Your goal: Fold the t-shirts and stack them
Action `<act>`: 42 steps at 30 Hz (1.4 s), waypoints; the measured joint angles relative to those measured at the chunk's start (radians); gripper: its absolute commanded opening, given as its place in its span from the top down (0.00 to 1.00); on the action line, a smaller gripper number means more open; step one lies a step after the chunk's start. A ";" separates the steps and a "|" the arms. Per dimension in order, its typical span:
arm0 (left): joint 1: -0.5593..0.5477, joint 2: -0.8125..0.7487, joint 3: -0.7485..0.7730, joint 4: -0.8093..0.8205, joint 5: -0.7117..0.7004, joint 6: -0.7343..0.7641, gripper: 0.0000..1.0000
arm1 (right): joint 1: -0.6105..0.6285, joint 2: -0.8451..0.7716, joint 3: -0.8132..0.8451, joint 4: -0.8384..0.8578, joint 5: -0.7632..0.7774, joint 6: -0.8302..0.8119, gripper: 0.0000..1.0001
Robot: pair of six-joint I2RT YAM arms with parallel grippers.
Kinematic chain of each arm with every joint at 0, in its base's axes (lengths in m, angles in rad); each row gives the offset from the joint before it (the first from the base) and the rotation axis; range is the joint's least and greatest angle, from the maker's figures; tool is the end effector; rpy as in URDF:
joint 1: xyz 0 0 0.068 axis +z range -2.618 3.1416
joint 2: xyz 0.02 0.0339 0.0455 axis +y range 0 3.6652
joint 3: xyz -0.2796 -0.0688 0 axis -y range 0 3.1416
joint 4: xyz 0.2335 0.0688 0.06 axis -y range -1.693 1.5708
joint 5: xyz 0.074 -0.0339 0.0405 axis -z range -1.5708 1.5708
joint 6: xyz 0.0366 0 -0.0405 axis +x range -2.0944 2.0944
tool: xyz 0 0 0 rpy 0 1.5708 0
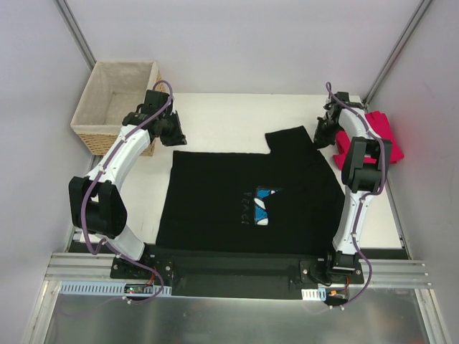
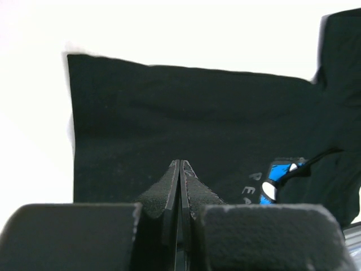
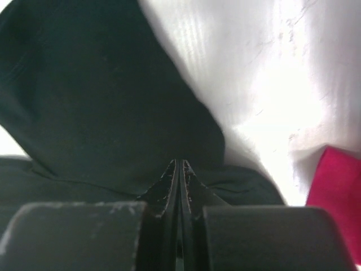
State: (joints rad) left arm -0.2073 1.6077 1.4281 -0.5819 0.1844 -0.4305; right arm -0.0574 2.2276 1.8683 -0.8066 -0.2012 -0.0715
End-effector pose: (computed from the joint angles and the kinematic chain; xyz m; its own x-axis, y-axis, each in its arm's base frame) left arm 0.3415 -0.0787 0.3343 -0.7523 -0.2610 -0.6050 0.0201 0.9087 -0.4170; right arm 0.4733 -0.0199 0.2080 -0.9137 -0.0176 -0.4060 -0.0879 0.9840 0.1551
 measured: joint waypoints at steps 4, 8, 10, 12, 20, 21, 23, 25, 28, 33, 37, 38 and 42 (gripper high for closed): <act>0.000 0.000 0.015 0.000 0.017 -0.004 1.00 | 0.000 0.053 0.080 -0.056 0.032 -0.001 0.99; 0.000 0.000 0.017 -0.005 0.024 -0.009 1.00 | 0.001 0.109 0.148 -0.111 0.059 0.000 0.99; 0.000 -0.002 0.017 -0.008 0.025 -0.014 1.00 | 0.003 0.142 0.180 -0.137 0.068 0.000 0.99; 0.000 -0.006 0.017 -0.013 0.026 -0.023 1.00 | 0.003 0.174 0.219 -0.167 0.070 0.000 0.99; 0.000 -0.033 0.017 -0.032 0.041 -0.034 1.00 | 0.003 0.227 0.314 -0.188 0.045 0.008 0.99; 0.000 -0.038 0.017 -0.034 0.042 -0.034 1.00 | 0.003 0.229 0.317 -0.184 0.040 0.011 0.99; 0.000 -0.045 0.017 -0.038 0.042 -0.034 1.00 | 0.003 0.239 0.333 -0.182 0.029 0.016 0.99; 0.000 -0.051 0.017 -0.044 0.042 -0.034 1.00 | 0.003 0.250 0.351 -0.178 0.017 0.024 0.99; 0.000 -0.053 0.017 -0.055 0.043 -0.035 1.00 | 0.003 0.258 0.361 -0.158 -0.004 0.037 0.99; 0.000 -0.053 0.017 -0.059 0.043 -0.041 1.00 | 0.003 0.275 0.383 -0.123 -0.039 0.065 0.99; 0.000 -0.053 0.017 -0.060 0.041 -0.041 0.99 | 0.003 0.272 0.370 -0.089 -0.049 0.072 0.97; 0.000 -0.053 0.018 -0.061 0.038 -0.040 0.98 | 0.003 0.259 0.346 -0.070 -0.050 0.072 0.97; 0.000 -0.037 0.050 -0.083 0.009 -0.032 0.96 | 0.000 0.189 0.241 -0.019 -0.037 0.072 0.96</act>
State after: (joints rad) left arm -0.2073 1.5711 1.4784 -0.6651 0.1932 -0.4629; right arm -0.0570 2.4165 2.1098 -0.8253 -0.2382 0.0006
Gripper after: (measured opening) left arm 0.029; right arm 0.037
